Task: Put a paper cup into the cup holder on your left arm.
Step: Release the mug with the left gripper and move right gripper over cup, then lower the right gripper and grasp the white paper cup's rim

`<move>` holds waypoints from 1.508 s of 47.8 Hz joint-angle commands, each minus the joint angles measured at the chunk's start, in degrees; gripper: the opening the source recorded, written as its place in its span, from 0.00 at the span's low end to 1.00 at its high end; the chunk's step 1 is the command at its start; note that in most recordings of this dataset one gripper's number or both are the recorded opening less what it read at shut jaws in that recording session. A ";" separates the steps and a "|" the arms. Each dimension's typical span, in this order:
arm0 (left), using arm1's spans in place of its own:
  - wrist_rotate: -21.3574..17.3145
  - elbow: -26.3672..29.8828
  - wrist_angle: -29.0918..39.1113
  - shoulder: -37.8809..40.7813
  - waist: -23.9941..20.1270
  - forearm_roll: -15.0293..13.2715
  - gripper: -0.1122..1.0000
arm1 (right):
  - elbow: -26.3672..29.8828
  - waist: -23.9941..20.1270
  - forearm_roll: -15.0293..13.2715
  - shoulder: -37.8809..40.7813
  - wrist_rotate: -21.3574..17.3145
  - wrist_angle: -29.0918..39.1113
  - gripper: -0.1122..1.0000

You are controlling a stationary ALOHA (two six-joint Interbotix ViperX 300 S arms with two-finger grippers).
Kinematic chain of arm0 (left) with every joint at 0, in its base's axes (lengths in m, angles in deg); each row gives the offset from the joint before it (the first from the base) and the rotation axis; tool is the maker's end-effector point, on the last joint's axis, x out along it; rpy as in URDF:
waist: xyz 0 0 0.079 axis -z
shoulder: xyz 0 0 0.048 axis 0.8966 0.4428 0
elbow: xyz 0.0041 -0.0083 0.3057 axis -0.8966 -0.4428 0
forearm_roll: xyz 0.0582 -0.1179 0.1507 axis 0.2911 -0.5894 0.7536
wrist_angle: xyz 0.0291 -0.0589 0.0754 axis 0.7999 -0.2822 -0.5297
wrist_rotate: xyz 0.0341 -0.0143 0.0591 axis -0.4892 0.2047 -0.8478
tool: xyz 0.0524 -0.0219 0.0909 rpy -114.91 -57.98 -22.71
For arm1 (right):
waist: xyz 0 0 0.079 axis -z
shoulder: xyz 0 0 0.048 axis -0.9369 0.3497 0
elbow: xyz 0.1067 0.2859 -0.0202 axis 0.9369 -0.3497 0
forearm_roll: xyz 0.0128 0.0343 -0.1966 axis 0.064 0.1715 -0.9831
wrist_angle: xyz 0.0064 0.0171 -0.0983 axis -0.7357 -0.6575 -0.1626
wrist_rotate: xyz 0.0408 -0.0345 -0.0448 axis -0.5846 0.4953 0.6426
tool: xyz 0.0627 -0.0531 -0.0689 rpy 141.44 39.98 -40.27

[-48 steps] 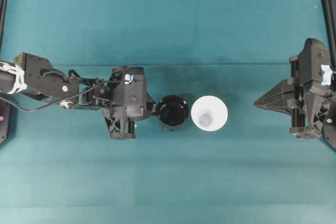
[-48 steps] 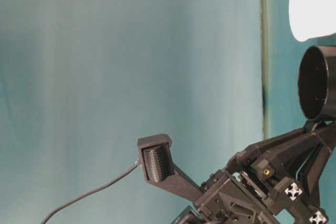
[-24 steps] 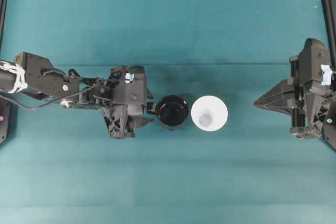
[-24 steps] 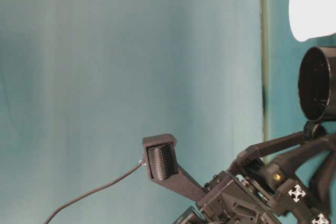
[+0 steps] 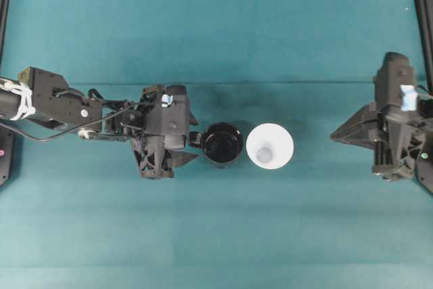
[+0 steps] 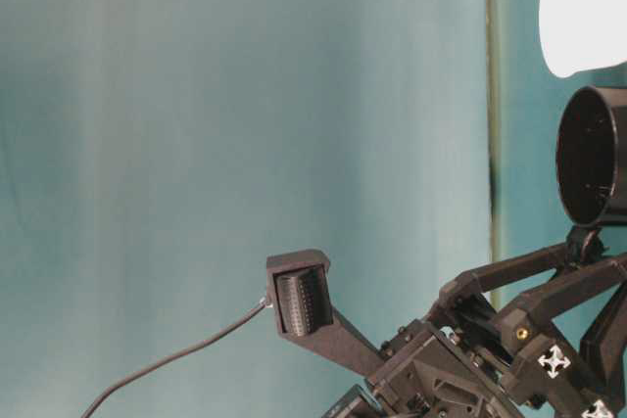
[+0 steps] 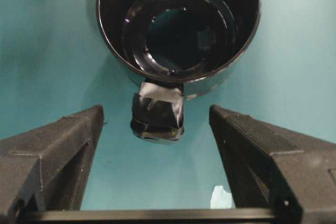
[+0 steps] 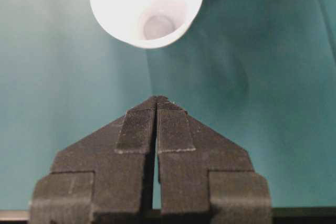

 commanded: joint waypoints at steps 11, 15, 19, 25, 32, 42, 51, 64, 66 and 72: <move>0.09 -0.18 3.34 -4.22 0.44 0.09 0.89 | 5.98 1.23 -0.18 6.15 -2.46 2.72 0.32; 0.09 -0.62 3.78 -5.89 0.70 0.09 0.89 | 8.53 2.20 -0.18 9.05 -4.04 5.01 0.48; 0.18 -1.58 3.96 -7.29 1.05 0.09 0.89 | 11.69 2.81 -0.53 12.74 -5.80 7.12 0.71; 1.76 -4.39 4.04 -8.79 1.41 0.09 0.89 | 15.82 2.90 -0.97 17.49 -5.98 8.00 0.95; 5.54 -7.38 3.69 -10.72 1.41 0.09 0.89 | 19.60 2.90 -1.76 21.88 -5.80 8.17 0.95; 6.86 -9.76 3.16 -12.83 1.76 0.09 0.89 | 21.45 3.08 -2.20 26.19 -6.15 8.26 0.95; 6.86 -9.76 2.46 -13.18 1.85 0.09 0.89 | 22.24 3.16 -2.20 30.59 -6.24 8.09 0.95; 6.86 -8.44 0.53 -13.10 1.85 0.09 0.88 | 22.15 4.66 -2.29 34.10 -6.06 4.48 0.94; 6.86 -8.26 0.53 -13.10 1.85 0.09 0.88 | 21.97 5.01 -2.29 34.54 -5.98 4.13 0.93; 6.94 -8.17 0.44 -13.01 1.76 0.09 0.88 | 21.97 5.63 -2.29 35.51 -5.98 4.13 0.92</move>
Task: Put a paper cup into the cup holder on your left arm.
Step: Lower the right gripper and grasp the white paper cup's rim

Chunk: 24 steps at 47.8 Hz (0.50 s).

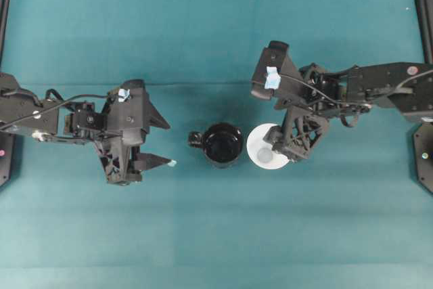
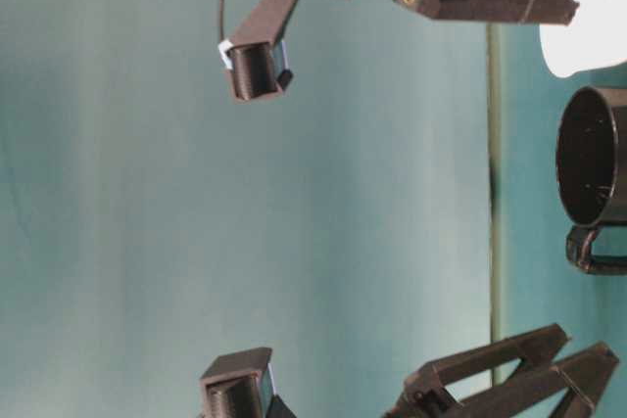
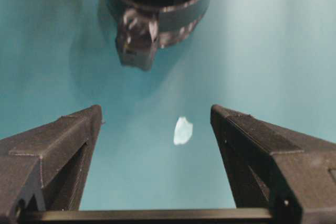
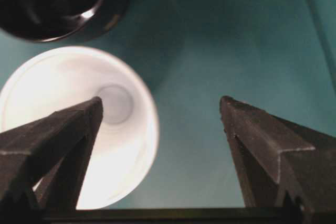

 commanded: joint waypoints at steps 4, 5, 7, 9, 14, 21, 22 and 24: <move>-0.09 1.05 -0.53 -0.35 0.18 0.09 0.88 | 0.53 0.53 -0.09 1.67 -0.26 -0.44 0.92; 0.00 1.05 -0.53 -0.35 0.18 0.00 0.88 | 0.70 0.53 -0.09 2.11 -0.18 -0.44 0.92; 0.00 1.05 -0.53 -0.26 0.18 0.09 0.88 | 0.79 0.44 -0.09 2.81 -0.18 -0.35 0.92; -0.09 1.05 -0.53 -0.26 0.18 0.09 0.88 | 0.88 0.26 -0.09 3.43 -0.09 -0.35 0.92; 0.00 1.05 -0.53 -0.35 0.18 0.09 0.88 | 1.32 -0.09 -0.09 3.87 -0.35 -0.53 0.92; 0.00 1.05 -0.53 -0.35 0.18 0.09 0.88 | 1.76 -0.26 0.00 4.04 -0.35 -0.35 0.92; 0.00 1.05 -0.53 -0.35 0.18 0.00 0.88 | 1.67 -0.26 -0.09 4.04 -0.35 -0.35 0.92; 0.00 1.05 -0.53 -0.35 0.18 0.09 0.88 | 1.58 -0.26 0.00 3.96 -0.35 -0.35 0.92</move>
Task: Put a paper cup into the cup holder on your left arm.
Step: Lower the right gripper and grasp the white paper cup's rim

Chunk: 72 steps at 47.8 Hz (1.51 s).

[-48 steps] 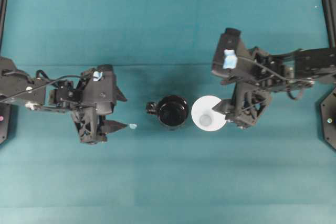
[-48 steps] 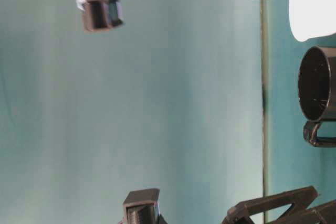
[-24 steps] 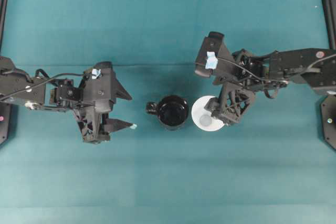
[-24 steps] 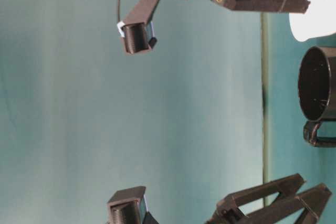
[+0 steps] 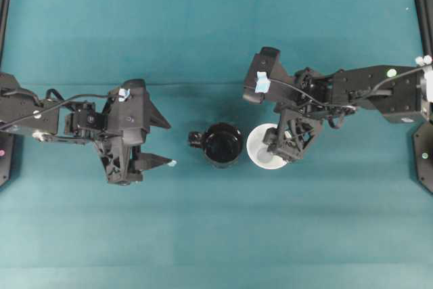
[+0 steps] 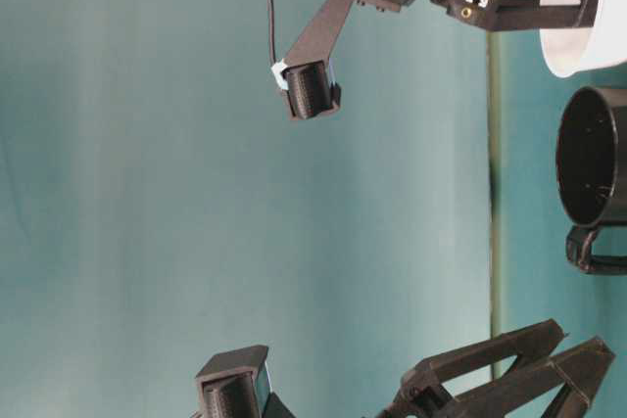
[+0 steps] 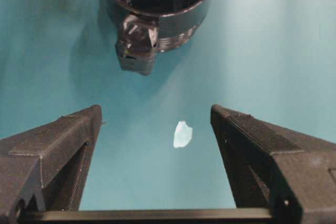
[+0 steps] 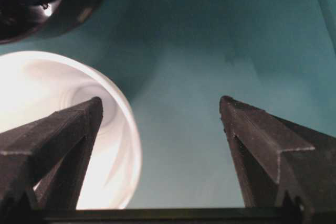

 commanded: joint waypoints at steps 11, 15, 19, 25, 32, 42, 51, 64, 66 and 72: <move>0.00 1.05 -0.44 -0.18 0.09 0.09 0.88 | 1.05 -0.26 -0.09 -0.44 0.00 -0.44 0.83; 0.09 1.05 -0.44 -0.18 0.18 0.09 0.88 | 1.49 -0.44 -0.09 -0.44 0.00 -0.53 0.70; 0.09 0.97 -0.44 -0.18 0.09 0.09 0.88 | 2.02 -0.88 -0.09 -0.53 -0.09 -0.26 0.49; 0.09 1.05 -0.44 -0.18 0.09 0.09 0.88 | 2.46 -1.23 0.44 -0.62 -0.09 0.26 0.21; 0.09 0.97 -0.44 -0.09 0.00 0.09 0.88 | 2.64 -1.23 0.62 -0.79 -0.09 2.02 0.06; 0.18 1.05 -0.44 -0.09 -0.18 0.09 0.88 | 2.64 -1.32 1.23 -0.88 -0.09 2.37 0.05; 0.18 0.97 -0.44 0.00 -0.18 0.09 0.88 | 2.37 -1.23 1.76 -1.14 -0.09 2.64 0.05; 0.26 0.97 -0.44 0.00 -0.18 0.09 0.88 | 1.32 -1.32 1.76 -2.11 -0.26 2.72 0.05; 0.26 0.97 -0.44 0.00 -0.18 0.09 0.88 | 1.14 -1.23 1.76 -2.29 -0.26 2.64 0.05; 0.26 0.97 -0.44 0.00 -0.18 0.09 0.88 | 0.62 -1.05 1.76 -3.52 -0.53 2.81 0.05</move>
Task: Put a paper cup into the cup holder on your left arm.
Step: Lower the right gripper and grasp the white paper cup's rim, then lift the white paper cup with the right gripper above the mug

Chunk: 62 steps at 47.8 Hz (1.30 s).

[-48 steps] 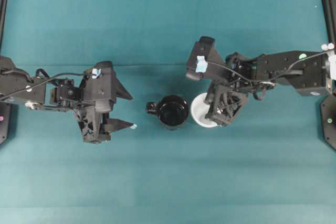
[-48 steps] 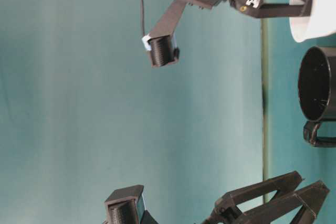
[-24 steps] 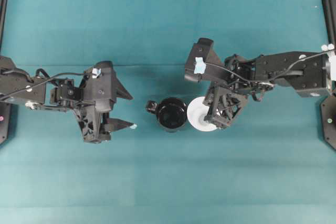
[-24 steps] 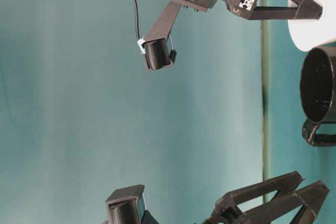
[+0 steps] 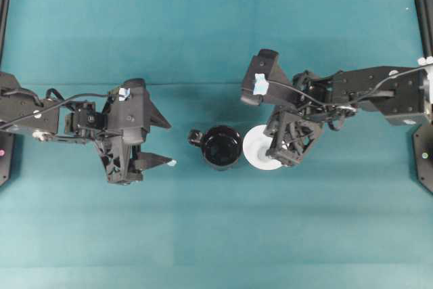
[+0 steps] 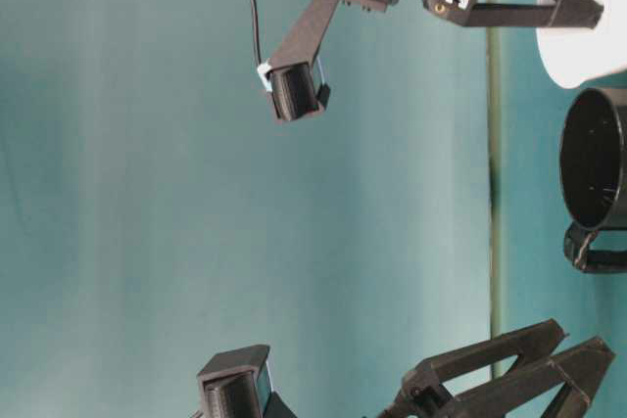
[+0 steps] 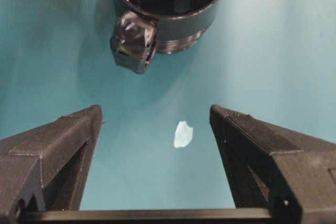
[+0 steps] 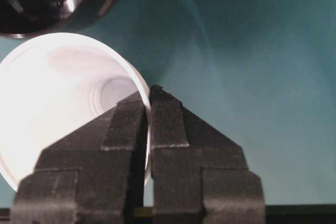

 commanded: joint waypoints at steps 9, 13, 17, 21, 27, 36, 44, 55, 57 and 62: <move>0.09 1.05 -0.44 -0.18 -0.09 0.09 0.88 | 1.23 0.53 0.35 -4.83 -0.62 2.55 0.05; 0.09 0.97 -0.44 -0.18 -0.09 0.09 0.88 | 3.25 0.70 0.97 -6.24 -0.53 5.10 0.05; 0.09 1.05 -0.44 -0.18 0.00 0.09 0.88 | 5.62 0.79 1.23 -7.29 -0.62 7.82 0.05; 0.09 0.97 -0.44 -0.18 -0.09 0.09 0.88 | 8.61 0.97 1.23 -7.91 -0.53 10.99 0.05; 0.09 0.97 -0.44 -0.18 -0.09 0.09 0.88 | 14.06 1.32 1.23 -7.91 -0.53 16.00 0.05; 0.09 1.05 -0.35 -0.18 0.00 0.09 0.88 | 18.63 1.58 1.14 -6.68 -0.53 18.54 0.05; 0.09 0.97 -0.44 -0.18 -0.09 0.09 0.88 | 19.60 1.58 1.14 -5.98 -0.62 17.93 0.05; 0.09 0.97 -0.44 -0.18 -0.09 0.09 0.88 | 19.34 1.58 1.23 -5.98 -0.70 16.17 0.05; 0.09 1.05 -0.35 -0.18 -0.09 0.00 0.88 | 19.34 1.58 1.23 -5.98 -0.79 15.82 0.05; 0.18 1.05 -0.44 -0.18 -0.09 0.09 0.88 | 19.69 1.58 1.23 -5.89 -1.32 15.82 0.05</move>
